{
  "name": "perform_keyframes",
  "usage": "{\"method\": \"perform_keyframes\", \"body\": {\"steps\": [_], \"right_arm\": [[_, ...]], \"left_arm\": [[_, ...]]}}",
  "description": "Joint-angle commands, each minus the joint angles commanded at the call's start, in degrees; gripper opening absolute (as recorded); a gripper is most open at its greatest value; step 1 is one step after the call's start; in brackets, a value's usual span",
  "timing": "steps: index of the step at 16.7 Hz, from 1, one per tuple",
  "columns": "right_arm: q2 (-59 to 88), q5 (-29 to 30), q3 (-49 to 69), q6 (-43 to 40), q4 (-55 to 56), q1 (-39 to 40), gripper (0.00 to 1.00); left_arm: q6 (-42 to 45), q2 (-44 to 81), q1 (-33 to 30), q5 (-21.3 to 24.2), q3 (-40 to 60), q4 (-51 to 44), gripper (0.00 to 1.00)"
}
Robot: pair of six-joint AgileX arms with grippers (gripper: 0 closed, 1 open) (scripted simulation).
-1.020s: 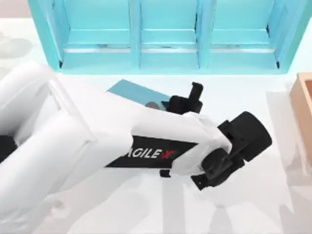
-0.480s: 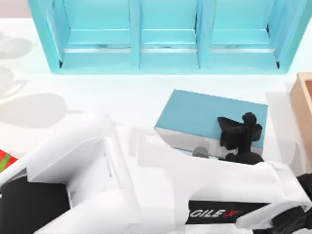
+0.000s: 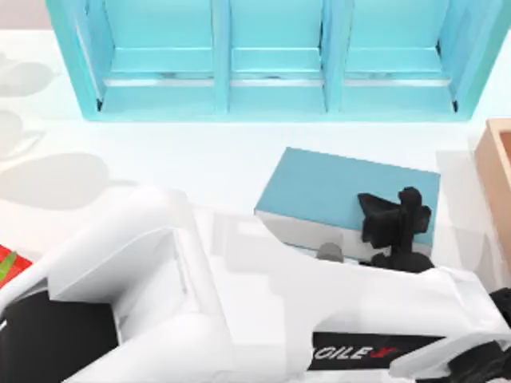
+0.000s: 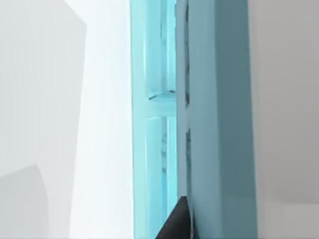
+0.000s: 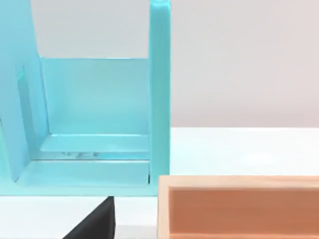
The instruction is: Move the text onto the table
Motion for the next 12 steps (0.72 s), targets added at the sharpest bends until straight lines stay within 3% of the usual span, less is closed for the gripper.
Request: {"method": "perform_keyframes", "body": {"steps": [12], "right_arm": [[0.0, 0.0, 0.0, 0.0, 0.0, 0.0, 1.00]], "left_arm": [[-1.7, 1.6, -0.4, 0.0, -0.7, 0.5, 0.00]]}}
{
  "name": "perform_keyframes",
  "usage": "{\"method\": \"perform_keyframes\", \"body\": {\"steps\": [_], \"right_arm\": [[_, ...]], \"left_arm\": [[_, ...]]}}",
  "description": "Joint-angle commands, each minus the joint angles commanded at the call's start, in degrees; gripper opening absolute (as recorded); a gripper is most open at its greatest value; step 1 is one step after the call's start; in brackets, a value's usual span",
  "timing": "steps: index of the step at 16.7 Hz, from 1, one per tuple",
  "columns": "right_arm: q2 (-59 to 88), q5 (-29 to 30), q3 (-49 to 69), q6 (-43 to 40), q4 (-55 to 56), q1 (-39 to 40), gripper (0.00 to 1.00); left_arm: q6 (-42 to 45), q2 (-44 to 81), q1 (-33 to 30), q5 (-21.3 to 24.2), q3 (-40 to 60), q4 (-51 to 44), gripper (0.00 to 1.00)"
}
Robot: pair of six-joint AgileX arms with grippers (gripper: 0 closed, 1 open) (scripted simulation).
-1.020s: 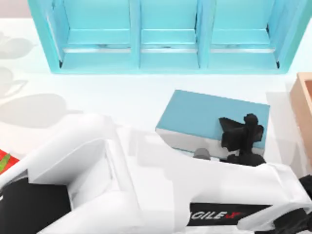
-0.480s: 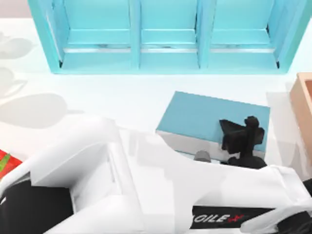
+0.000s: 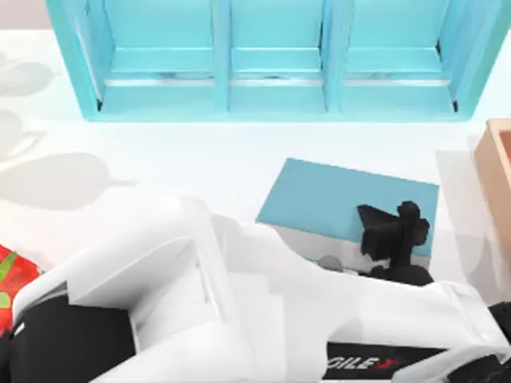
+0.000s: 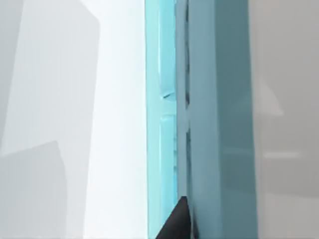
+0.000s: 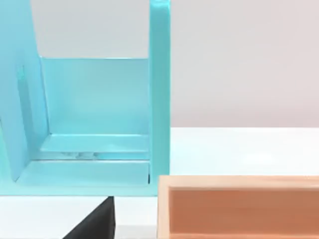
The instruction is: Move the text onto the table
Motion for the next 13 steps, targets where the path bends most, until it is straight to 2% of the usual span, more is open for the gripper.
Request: {"method": "perform_keyframes", "body": {"steps": [7, 13], "right_arm": [[0.0, 0.0, 0.0, 0.0, 0.0, 0.0, 1.00], [0.0, 0.0, 0.0, 0.0, 0.0, 0.0, 1.00]], "left_arm": [[-0.1, 1.5, -0.1, 0.0, -1.1, 2.9, 0.00], [-0.1, 1.5, -0.1, 0.0, -1.1, 2.9, 0.45]]}}
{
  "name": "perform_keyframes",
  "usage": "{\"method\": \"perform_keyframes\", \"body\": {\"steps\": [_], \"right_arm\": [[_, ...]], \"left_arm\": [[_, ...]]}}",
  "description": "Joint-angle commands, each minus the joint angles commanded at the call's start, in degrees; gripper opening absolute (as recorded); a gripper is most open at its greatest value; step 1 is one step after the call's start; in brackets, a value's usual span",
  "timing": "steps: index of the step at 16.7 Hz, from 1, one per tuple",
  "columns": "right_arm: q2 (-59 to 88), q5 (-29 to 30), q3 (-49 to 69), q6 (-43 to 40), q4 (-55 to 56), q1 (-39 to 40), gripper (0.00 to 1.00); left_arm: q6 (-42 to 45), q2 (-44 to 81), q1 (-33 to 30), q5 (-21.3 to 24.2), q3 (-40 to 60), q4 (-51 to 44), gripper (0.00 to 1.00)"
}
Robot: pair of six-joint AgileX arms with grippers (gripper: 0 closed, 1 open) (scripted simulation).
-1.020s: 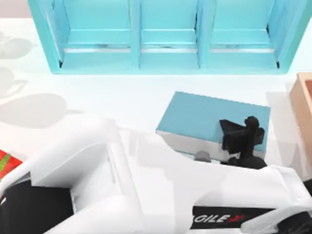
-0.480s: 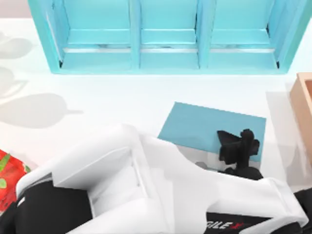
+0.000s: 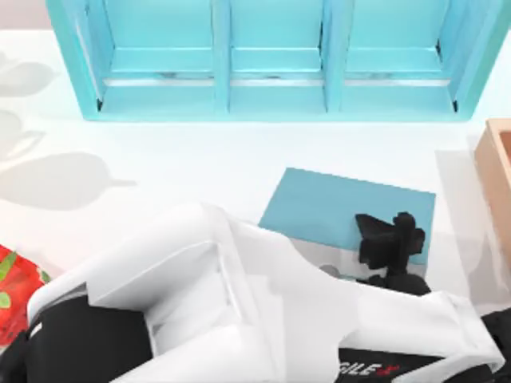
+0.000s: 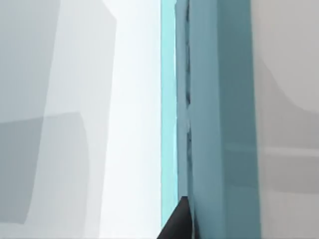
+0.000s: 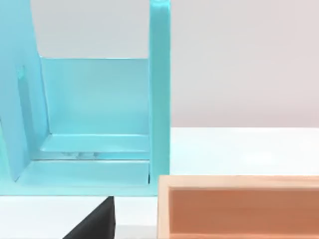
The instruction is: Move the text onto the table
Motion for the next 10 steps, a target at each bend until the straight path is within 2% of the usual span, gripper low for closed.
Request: {"method": "perform_keyframes", "body": {"steps": [7, 10], "right_arm": [[0.0, 0.0, 0.0, 0.0, 0.0, 0.0, 1.00], [0.0, 0.0, 0.0, 0.0, 0.0, 0.0, 1.00]], "left_arm": [[0.0, 0.0, 0.0, 0.0, 0.0, 0.0, 0.98], [0.0, 0.0, 0.0, 0.0, 0.0, 0.0, 1.00]]}}
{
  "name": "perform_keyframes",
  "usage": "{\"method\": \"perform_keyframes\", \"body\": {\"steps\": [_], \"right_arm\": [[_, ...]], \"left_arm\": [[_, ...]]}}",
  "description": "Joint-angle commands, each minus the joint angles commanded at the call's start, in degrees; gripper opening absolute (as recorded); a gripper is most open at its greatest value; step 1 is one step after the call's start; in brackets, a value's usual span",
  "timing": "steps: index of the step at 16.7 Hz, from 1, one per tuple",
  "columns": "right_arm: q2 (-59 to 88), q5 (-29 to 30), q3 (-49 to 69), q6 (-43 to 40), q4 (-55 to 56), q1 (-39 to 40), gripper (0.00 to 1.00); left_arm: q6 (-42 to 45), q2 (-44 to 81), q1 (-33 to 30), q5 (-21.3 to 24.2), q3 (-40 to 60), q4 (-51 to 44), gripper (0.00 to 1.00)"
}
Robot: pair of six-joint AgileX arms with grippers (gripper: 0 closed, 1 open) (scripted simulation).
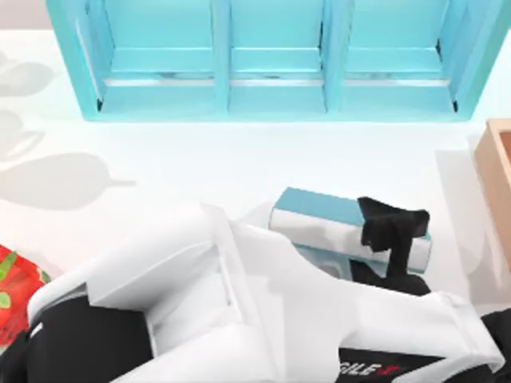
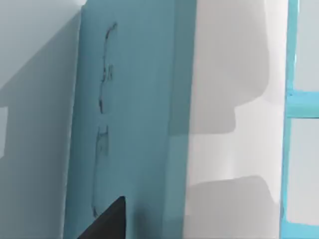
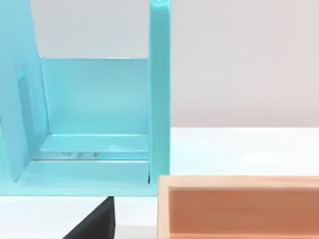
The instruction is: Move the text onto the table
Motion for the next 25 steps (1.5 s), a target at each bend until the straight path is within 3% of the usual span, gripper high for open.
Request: {"method": "perform_keyframes", "body": {"steps": [7, 10, 14, 21, 25], "right_arm": [[0.0, 0.0, 0.0, 0.0, 0.0, 0.0, 1.00], [0.0, 0.0, 0.0, 0.0, 0.0, 0.0, 1.00], [0.0, 0.0, 0.0, 0.0, 0.0, 0.0, 1.00], [0.0, 0.0, 0.0, 0.0, 0.0, 0.0, 1.00], [0.0, 0.0, 0.0, 0.0, 0.0, 0.0, 1.00]], "left_arm": [[-0.1, 0.1, -0.1, 0.1, -0.1, -0.1, 1.00], [-3.9, 1.6, -1.4, 0.3, 1.0, -3.9, 1.00], [-17.1, 4.9, -5.8, 1.4, 4.5, -17.5, 1.00], [-49.2, 9.5, -15.8, 5.2, 13.2, -52.4, 1.00], [-60.5, 10.6, -19.5, 7.1, 16.3, -63.8, 1.00]]}}
